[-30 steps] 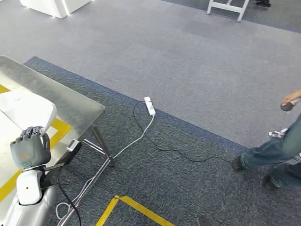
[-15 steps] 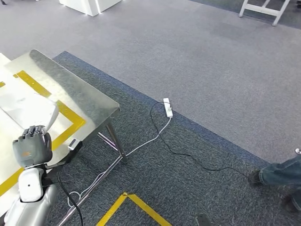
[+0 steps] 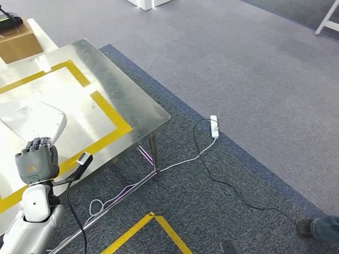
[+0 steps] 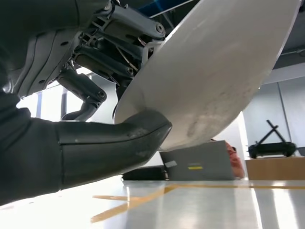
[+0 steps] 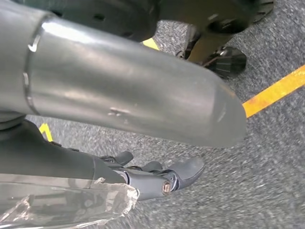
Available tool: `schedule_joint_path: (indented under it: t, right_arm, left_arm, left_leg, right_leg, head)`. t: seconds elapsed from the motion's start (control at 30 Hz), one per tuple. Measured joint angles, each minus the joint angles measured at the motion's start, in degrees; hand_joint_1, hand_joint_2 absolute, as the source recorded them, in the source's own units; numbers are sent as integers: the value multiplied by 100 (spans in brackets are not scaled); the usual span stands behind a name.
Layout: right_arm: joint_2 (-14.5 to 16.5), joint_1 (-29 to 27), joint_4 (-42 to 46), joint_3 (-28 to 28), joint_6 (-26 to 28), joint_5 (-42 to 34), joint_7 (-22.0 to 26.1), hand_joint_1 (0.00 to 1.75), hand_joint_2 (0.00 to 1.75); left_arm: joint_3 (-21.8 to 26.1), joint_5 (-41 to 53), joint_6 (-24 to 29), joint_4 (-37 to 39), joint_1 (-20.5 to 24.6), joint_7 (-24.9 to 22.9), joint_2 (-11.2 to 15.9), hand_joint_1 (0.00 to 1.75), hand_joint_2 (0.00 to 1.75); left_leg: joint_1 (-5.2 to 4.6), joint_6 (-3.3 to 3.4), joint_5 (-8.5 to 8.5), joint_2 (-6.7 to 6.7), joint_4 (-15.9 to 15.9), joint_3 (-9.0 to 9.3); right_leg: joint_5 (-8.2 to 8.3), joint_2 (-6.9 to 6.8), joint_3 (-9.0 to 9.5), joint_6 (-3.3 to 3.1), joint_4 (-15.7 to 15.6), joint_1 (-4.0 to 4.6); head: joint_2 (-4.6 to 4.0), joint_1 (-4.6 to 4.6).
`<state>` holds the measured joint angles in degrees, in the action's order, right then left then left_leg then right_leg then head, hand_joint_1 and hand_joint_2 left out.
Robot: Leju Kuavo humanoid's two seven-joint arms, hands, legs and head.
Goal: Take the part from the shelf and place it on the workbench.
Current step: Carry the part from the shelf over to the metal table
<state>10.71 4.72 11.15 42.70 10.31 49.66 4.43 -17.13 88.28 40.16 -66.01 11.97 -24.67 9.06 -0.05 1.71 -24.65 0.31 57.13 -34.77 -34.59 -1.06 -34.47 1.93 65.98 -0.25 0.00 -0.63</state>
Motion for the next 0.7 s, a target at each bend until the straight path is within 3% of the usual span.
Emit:
schedule_joint_path:
  t: [0.07, 0.1, 0.13, 0.17, 0.23, 0.3, 0.37, 0.4, 0.47, 0.5, 0.57, 0.6, 0.63, 0.7]
  right_arm:
    - [0, -30, 0, 6, 1, 54, -1, 0, 0]
    - [0, -42, 0, 8, 1, 79, -2, 0, 0]
    - [0, -47, 0, 8, 1, 97, -1, 0, 0]
    - [0, -45, 0, 9, 1, 107, -1, 0, 0]
    - [0, -37, -1, 9, -1, 118, 1, 0, 0]
    - [0, -36, -2, 9, -2, 127, 0, 0, 0]
    - [2, -36, -2, 13, -2, 133, 0, 0, 0]
    - [6, -34, -2, 15, -2, 136, 0, 0, 0]
    - [19, -30, -2, 17, -7, 144, 5, 0, 0]
    - [22, -33, -2, 19, -9, 154, 7, 0, 0]
    - [23, -43, -2, 25, -17, 174, 11, 0, 0]
    - [23, -45, -1, 29, -21, 184, 12, 0, 0]
    - [23, -43, -1, 34, -27, 196, 14, 0, 0]
    - [24, -38, 0, 40, -37, 228, 16, 0, 0]
  left_arm:
    - [-256, 0, -2, 2, 3, -149, 166, 175, 175]
    - [-392, 0, -2, 3, 5, -209, 249, 175, 175]
    - [-523, 0, -2, 4, 6, -244, 328, 175, 175]
    - [-629, 0, -2, 4, 9, -263, 387, 175, 175]
    - [-786, 0, -2, 5, 29, -287, 488, 175, 175]
    - [-882, 0, -2, 7, 59, -306, 571, 175, 175]
    - [-953, 0, -2, 9, 65, -311, 649, 175, 175]
    - [-982, 0, -2, 10, 64, -311, 683, 175, 175]
    - [-1043, 0, -1, 13, 93, -312, 739, 175, 175]
    - [-1081, 0, -1, 18, 117, -318, 759, 175, 175]
    - [-1180, 0, -3, 51, 149, -341, 810, 175, 175]
    - [-1230, 0, -4, 75, 150, -357, 840, 175, 175]
    - [-1282, 0, -5, 99, 151, -385, 878, 175, 175]
    - [-1415, 0, -4, 138, 187, -511, 968, 175, 175]
  left_leg:
    - [-3, 15, -3, -148, 3, 2]
    - [-3, 14, -5, -233, 5, 6]
    - [-1, 8, -9, -317, 9, 15]
    - [3, -4, -16, -397, 14, 28]
    - [3, -49, -35, -530, 43, 25]
    - [14, -117, -24, -646, 64, -23]
    - [40, -186, -1, -756, 59, -57]
    - [41, -217, -24, -685, 94, -75]
    - [33, -271, -229, -376, 439, -239]
    - [32, -295, -399, -193, 778, -403]
    - [53, -324, -674, -85, 1496, -769]
    - [61, -328, -676, -76, 1644, -850]
    - [65, -324, -575, -68, 1583, -821]
    - [53, -285, -201, 49, 910, -463]
  right_leg:
    - [-213, 79, -392, 12, 698, -3]
    - [-158, 88, -485, 16, 792, -4]
    - [18, 102, -462, 15, 642, -10]
    - [272, 151, -332, 13, 281, -23]
    - [613, 432, -4, 7, -478, -75]
    - [654, 617, 143, -13, -771, -97]
    - [660, 523, 165, -64, -790, -81]
    - [667, 461, 182, -99, -805, -82]
    - [670, 316, 223, -167, -837, -89]
    - [662, 233, 240, -195, -844, -83]
    - [637, 68, 252, -221, -842, -70]
    - [626, -7, 258, -225, -842, -66]
    - [614, -79, 268, -225, -841, -62]
    - [582, -209, 307, -206, -842, -50]
  head:
    - [0, 12]
    - [0, 14]
    - [0, 15]
    - [0, 16]
    - [0, 11]
    - [0, 8]
    - [0, 12]
    - [0, 6]
    - [0, -28]
    - [0, -45]
    - [0, -55]
    - [0, -55]
    - [0, -55]
    - [0, -57]
